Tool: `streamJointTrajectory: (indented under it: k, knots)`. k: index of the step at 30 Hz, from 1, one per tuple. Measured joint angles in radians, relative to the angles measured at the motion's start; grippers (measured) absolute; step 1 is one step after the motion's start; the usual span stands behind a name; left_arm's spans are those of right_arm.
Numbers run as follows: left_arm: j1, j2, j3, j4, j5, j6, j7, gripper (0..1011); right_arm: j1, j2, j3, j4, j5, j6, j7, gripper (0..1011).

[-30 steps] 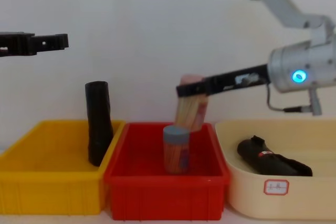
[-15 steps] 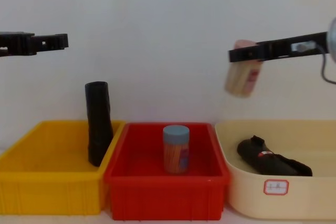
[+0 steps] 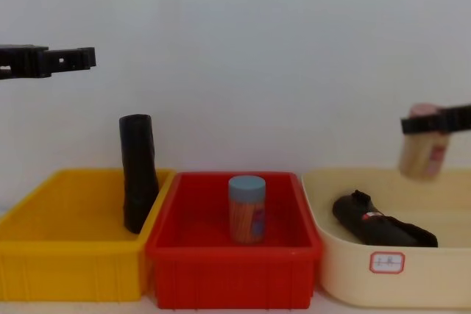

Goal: Pick up the garbage bag with the one hand and transfer it to the other hand.

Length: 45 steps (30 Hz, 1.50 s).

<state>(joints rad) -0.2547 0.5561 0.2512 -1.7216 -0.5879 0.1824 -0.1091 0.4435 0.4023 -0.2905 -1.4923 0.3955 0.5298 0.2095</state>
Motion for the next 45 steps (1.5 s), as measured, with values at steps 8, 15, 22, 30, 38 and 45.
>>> streamJointTrajectory:
  k: [8, 15, 22, 30, 38, 45]
  knots:
    - [0.0, 0.0, 0.0, 0.0, 0.0, 0.0, 0.0, 1002, -0.038, 0.019, 0.022, 0.029, -0.015, 0.006, -0.031, 680]
    - [0.0, 0.0, 0.0, 0.0, 0.0, 0.0, 0.0, 1002, -0.053, 0.026, 0.032, 0.042, -0.02, 0.008, -0.044, 884]
    - [0.0, 0.0, 0.0, 0.0, 0.0, 0.0, 0.0, 1002, -0.062, 0.03, 0.038, 0.047, -0.024, 0.009, -0.05, 1001]
    - [0.0, 0.0, 0.0, 0.0, 0.0, 0.0, 0.0, 1002, -0.077, 0.029, 0.043, 0.032, -0.03, -0.025, -0.049, 1001]
    - [0.0, 0.0, 0.0, 0.0, 0.0, 0.0, 0.0, 1002, -0.109, 0.023, 0.051, -0.008, -0.038, -0.109, -0.037, 1001]
    - [0.0, 0.0, 0.0, 0.0, 0.0, 0.0, 0.0, 1002, -0.142, 0.011, 0.054, -0.049, -0.046, -0.199, -0.026, 1001]
